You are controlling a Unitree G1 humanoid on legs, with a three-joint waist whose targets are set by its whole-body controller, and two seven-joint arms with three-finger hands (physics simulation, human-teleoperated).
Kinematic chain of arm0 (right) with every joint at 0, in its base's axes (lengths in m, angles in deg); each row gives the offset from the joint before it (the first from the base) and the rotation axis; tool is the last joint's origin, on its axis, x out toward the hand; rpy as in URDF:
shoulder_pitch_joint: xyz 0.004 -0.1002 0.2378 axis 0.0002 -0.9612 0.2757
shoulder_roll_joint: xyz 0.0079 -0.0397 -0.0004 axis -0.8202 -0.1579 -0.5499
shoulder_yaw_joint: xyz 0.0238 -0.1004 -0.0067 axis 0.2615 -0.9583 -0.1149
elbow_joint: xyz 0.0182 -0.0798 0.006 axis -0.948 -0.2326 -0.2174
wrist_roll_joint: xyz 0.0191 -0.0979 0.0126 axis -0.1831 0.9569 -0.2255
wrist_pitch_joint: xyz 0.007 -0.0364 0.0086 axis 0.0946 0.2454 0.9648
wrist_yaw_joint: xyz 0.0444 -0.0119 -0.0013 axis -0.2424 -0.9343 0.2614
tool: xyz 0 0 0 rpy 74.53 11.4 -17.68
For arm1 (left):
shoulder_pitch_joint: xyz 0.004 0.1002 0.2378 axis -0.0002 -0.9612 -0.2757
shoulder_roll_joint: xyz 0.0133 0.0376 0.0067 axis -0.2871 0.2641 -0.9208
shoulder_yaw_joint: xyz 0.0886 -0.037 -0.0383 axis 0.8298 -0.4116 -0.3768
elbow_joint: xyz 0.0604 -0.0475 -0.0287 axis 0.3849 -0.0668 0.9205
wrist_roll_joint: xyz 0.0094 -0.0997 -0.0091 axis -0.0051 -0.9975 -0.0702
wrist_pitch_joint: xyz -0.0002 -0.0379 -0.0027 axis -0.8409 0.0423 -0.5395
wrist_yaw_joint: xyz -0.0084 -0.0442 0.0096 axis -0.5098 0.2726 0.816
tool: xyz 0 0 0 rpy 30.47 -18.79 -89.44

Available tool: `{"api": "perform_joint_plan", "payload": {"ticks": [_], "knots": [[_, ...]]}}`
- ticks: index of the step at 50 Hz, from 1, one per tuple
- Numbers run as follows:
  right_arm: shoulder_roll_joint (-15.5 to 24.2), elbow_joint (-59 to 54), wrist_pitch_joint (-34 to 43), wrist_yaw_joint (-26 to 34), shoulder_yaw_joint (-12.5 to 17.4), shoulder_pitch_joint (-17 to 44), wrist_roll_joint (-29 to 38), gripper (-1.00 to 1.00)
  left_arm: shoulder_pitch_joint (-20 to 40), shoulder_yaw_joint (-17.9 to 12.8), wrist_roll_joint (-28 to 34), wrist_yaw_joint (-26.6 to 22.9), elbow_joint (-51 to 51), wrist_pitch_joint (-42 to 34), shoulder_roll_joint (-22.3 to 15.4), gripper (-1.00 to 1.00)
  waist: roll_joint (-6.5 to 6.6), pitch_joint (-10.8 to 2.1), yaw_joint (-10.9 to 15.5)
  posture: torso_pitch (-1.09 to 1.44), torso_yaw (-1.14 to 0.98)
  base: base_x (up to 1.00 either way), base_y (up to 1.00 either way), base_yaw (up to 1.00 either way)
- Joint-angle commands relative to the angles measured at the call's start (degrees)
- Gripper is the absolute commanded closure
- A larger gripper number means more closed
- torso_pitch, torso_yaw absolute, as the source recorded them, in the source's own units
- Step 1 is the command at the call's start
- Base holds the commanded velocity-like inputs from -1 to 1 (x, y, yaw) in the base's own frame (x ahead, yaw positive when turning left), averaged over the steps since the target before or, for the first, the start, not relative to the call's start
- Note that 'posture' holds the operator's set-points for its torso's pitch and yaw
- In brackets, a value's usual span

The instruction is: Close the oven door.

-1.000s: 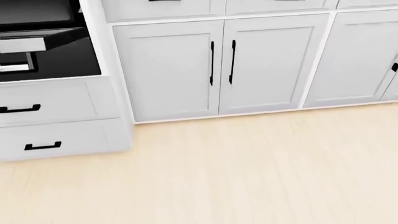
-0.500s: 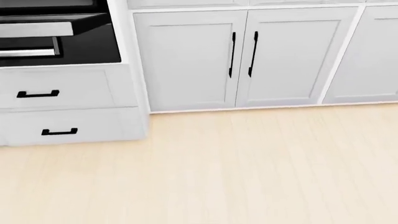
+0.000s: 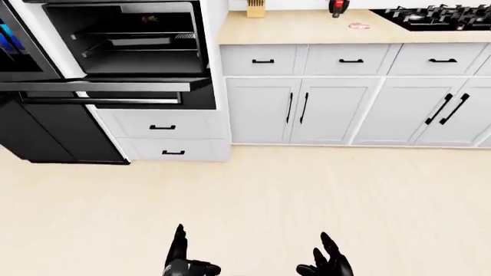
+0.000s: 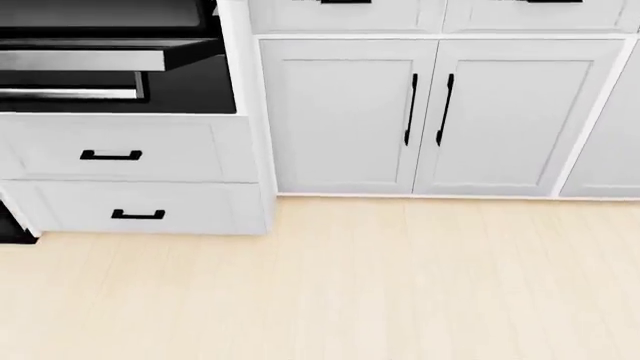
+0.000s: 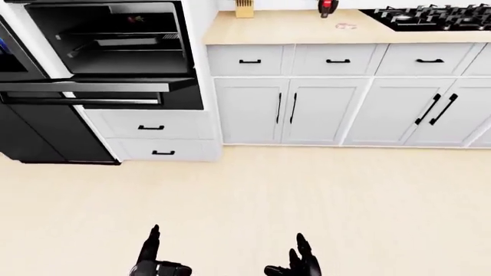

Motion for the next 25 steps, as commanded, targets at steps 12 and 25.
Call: {"api": "perform_joint_plan", "payload": {"ticks": [12,25], "knots": [[-0.1,1.0,-1.3,1.1,0.1,0.9,-0.5,-1.0,0.9,0.0,0.0,0.4,-1.0,0.9,-0.6,-1.0,-3.31,0.51,0.8,0.0,0.0,0.0,0.0,0.23],[0.0,1.0,1.1,1.5,0.0,1.1,-0.8,-1.0,0.8,0.0,0.0,0.5,-1.0,1.0,-0.6,-1.0,-3.43,2.06,0.0,0.0,0.0,0.08,0.0,0.0]]}}
